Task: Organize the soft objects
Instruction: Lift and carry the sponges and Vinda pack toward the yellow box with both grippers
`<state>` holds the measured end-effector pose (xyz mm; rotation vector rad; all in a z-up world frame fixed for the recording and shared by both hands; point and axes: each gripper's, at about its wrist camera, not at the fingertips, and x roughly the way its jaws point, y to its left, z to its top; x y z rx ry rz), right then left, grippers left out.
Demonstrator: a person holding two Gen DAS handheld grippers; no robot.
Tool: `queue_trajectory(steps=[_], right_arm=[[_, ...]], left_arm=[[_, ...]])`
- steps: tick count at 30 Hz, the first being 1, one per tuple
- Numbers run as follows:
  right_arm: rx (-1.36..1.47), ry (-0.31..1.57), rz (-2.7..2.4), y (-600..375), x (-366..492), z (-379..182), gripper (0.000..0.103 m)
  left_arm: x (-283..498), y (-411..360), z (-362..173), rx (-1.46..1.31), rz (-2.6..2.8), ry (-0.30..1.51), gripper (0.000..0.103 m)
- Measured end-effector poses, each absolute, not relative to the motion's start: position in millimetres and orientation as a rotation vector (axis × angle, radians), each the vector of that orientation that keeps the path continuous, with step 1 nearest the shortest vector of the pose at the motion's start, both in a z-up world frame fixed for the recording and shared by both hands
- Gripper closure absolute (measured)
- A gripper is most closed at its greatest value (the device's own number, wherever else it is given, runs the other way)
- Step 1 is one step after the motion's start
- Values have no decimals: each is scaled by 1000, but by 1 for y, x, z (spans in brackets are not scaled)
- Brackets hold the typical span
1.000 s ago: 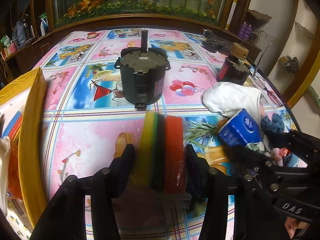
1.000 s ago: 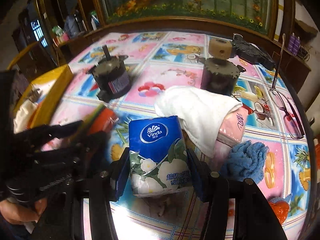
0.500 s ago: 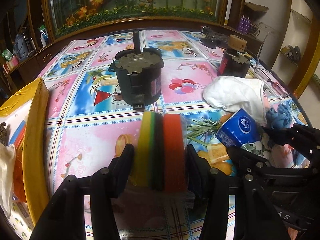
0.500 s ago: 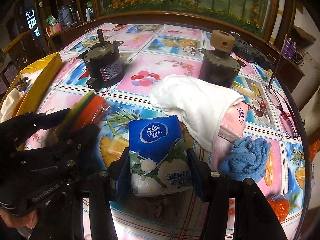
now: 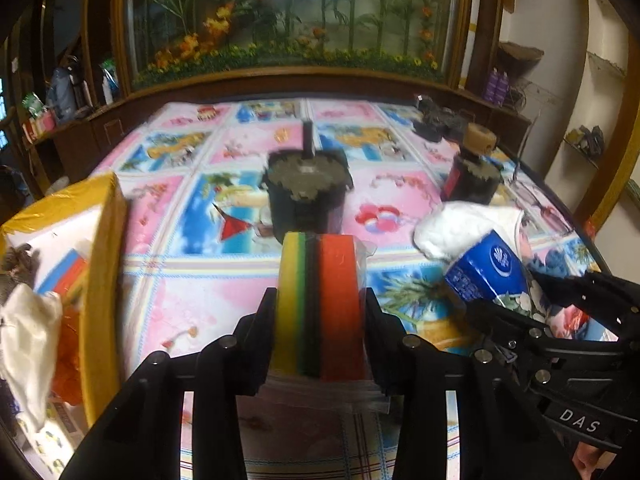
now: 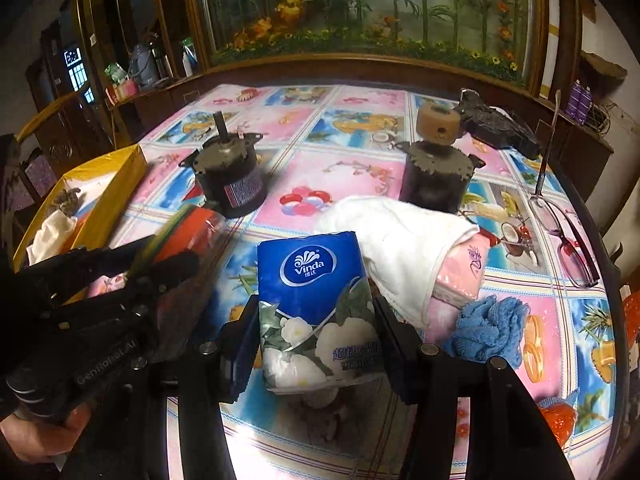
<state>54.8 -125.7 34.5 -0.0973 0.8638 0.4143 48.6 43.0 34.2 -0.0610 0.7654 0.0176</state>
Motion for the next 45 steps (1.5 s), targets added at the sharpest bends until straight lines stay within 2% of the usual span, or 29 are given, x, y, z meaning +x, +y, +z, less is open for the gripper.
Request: queue_trajectory(steps=[18, 45], right_arm=[[-39, 704, 414, -131, 41, 59, 45], [-229, 629, 309, -73, 21, 65, 45]], left_arm=[[29, 52, 61, -62, 55, 618, 64], [-14, 105, 86, -172, 132, 505, 64]])
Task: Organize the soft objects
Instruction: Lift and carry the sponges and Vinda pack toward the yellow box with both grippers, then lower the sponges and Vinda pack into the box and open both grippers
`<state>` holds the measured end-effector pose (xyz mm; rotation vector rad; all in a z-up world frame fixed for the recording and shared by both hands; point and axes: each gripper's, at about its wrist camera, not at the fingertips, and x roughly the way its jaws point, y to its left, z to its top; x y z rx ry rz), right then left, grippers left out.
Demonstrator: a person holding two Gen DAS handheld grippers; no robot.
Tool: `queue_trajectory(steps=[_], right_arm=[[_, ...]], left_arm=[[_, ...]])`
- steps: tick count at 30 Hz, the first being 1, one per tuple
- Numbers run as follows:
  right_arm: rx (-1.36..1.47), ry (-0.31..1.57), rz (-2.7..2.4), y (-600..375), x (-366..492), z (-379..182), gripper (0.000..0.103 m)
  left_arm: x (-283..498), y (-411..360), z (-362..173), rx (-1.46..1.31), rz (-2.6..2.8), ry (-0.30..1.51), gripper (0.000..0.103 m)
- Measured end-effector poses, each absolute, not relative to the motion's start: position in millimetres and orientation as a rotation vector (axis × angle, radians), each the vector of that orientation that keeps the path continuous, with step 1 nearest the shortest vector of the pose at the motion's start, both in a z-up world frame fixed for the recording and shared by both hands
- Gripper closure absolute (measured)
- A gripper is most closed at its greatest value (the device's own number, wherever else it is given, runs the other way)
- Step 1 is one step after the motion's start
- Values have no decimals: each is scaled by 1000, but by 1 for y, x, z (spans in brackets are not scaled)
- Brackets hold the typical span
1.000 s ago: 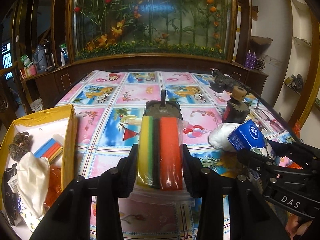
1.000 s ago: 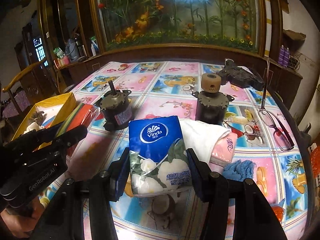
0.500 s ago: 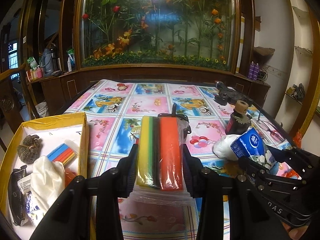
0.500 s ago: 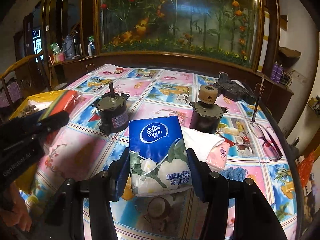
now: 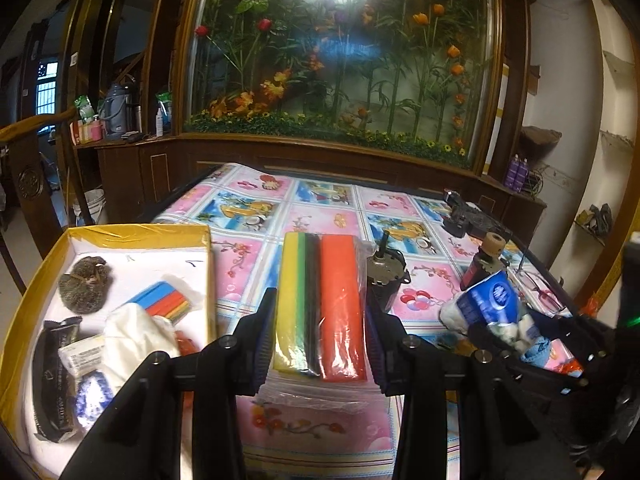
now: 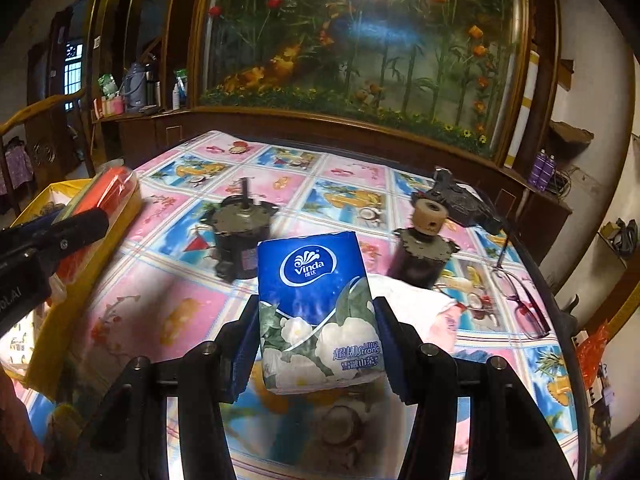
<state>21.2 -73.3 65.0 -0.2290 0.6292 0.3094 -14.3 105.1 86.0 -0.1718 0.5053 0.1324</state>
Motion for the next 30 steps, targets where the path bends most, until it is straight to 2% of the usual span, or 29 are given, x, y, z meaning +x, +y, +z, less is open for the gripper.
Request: queue_trajectory(steps=[12, 30], right_arm=[[-166, 701, 535, -3, 9, 77, 45], [-241, 738, 722, 124, -1, 82, 44]], left_arm=[[-53, 179, 98, -236, 269, 500, 64], [-89, 252, 63, -274, 415, 598, 64]])
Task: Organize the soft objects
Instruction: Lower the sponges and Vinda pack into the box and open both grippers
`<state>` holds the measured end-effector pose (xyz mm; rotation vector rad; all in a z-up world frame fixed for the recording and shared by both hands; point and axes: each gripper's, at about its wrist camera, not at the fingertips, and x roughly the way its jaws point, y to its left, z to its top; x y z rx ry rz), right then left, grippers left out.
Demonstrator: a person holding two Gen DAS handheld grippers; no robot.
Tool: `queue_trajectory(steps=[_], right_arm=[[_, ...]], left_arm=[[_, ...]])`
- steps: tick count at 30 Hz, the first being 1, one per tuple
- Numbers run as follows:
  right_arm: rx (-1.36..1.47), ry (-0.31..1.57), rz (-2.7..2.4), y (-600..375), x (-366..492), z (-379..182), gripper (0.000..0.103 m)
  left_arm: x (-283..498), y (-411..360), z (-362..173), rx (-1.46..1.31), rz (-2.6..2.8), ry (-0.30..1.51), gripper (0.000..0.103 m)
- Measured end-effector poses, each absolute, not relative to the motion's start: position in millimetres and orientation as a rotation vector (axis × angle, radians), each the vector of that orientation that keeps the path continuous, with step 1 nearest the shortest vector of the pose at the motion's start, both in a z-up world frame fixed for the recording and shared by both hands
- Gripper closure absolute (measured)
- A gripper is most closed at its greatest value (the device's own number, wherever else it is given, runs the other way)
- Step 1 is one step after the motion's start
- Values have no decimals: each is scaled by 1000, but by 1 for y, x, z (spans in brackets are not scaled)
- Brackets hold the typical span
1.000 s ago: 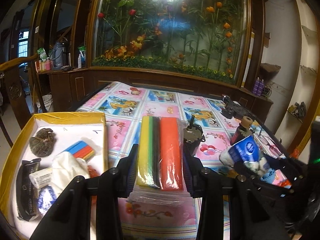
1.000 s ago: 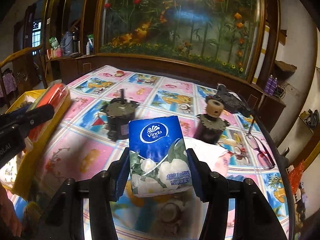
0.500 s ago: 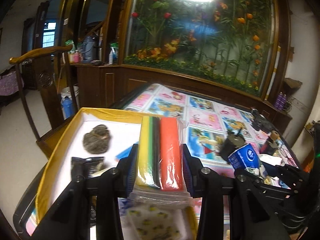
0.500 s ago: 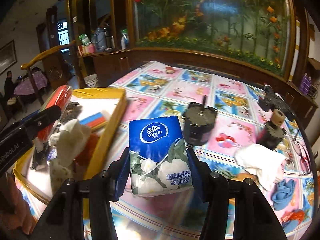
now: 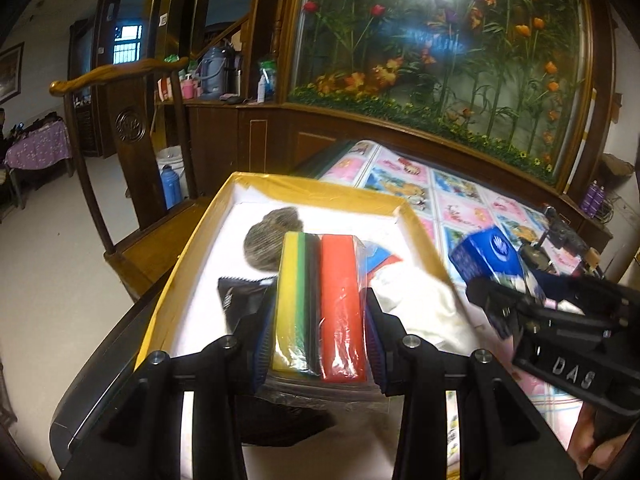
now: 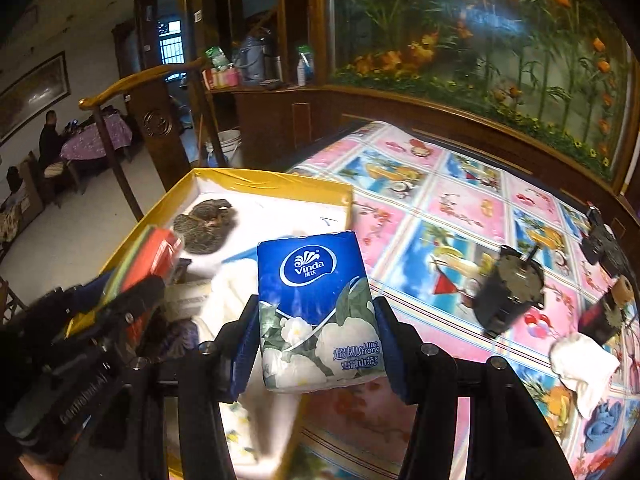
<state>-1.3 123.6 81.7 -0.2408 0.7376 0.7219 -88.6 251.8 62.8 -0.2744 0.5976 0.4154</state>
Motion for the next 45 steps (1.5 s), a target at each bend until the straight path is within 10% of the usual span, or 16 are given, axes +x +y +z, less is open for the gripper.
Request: queue_trajectory(steps=[38, 45], right_arm=[[-256, 966, 758, 224, 48, 44, 44], [-188, 1003, 764, 218, 56, 40, 37]], left_arm=[[-93, 268, 46, -292, 419, 649, 63], [-81, 276, 45, -326, 380, 684, 41]])
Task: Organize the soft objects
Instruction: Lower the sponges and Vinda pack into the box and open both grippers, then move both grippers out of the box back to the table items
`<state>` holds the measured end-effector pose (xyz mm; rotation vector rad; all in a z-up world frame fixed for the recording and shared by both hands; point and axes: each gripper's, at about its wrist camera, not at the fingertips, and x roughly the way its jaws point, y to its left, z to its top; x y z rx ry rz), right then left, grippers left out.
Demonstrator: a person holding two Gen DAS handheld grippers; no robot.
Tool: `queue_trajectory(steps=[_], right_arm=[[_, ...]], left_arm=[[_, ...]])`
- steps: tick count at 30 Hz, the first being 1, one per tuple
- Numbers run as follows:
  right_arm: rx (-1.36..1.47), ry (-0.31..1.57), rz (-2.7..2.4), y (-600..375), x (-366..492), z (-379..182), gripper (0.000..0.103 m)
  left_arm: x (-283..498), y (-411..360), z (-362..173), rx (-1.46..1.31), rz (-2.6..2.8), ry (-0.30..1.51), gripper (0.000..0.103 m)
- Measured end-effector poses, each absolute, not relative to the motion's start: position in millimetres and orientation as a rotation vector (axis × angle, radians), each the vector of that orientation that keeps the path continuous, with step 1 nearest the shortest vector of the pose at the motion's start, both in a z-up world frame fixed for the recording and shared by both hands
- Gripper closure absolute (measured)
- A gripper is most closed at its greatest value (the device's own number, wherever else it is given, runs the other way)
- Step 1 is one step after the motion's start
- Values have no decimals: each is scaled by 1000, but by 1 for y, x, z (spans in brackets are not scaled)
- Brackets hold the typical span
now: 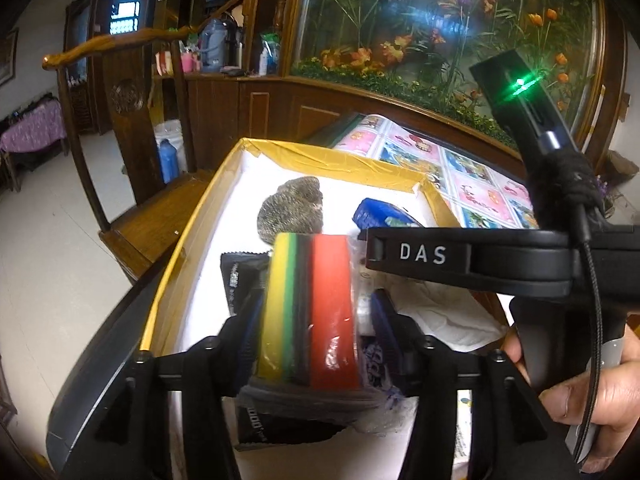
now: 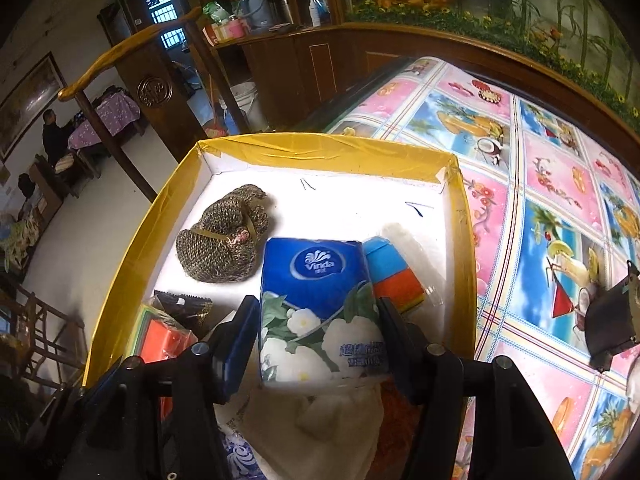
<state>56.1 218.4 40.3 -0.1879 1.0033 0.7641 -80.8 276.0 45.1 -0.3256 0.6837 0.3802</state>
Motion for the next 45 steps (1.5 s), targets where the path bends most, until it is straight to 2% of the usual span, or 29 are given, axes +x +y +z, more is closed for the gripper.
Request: queue_trajectory(steps=[2, 3, 6, 13, 23, 37, 41, 45], right_arm=[[-181, 1003, 769, 217, 56, 42, 34], [-174, 1003, 772, 216, 56, 42, 32], [-159, 1001, 783, 213, 54, 46, 29], [-89, 955, 785, 189, 54, 65, 28], [89, 903, 758, 94, 55, 89, 27], [157, 837, 502, -77, 72, 73, 26], [71, 792, 350, -107, 91, 68, 24], [58, 842, 319, -120, 114, 47, 24]], left_arm=[[-81, 276, 44, -327, 382, 690, 28], [-82, 276, 44, -331, 383, 689, 25], [-84, 277, 45, -346, 376, 687, 25], [-92, 274, 55, -355, 368, 664, 25], [-96, 246, 79, -320, 333, 612, 25], [-74, 151, 92, -177, 179, 639, 25], [-64, 126, 87, -140, 136, 665, 25], [-57, 107, 79, -108, 95, 695, 25]])
